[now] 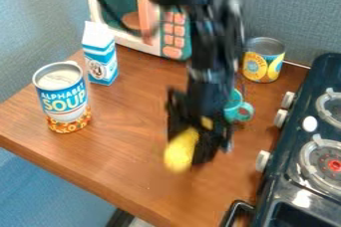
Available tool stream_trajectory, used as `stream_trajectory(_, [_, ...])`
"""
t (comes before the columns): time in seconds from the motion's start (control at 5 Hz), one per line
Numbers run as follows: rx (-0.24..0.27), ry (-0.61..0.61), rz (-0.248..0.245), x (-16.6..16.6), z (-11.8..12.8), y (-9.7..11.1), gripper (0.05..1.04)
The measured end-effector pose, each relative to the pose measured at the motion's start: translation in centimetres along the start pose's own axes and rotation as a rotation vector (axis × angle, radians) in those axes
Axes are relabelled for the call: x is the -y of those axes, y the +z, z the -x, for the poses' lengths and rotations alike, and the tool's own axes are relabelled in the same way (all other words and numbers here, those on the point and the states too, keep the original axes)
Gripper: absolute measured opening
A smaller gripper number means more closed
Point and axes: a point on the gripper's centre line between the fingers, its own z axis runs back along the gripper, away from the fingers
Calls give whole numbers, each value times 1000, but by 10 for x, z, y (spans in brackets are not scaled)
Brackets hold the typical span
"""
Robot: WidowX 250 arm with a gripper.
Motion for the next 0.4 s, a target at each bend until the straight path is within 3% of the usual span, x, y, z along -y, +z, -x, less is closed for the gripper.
stream_trajectory(0.2, [68, 90, -4, -32, -9, 33, 709])
stream_trajectory(0.4, [90, 97, 12, -44, -29, 45, 709])
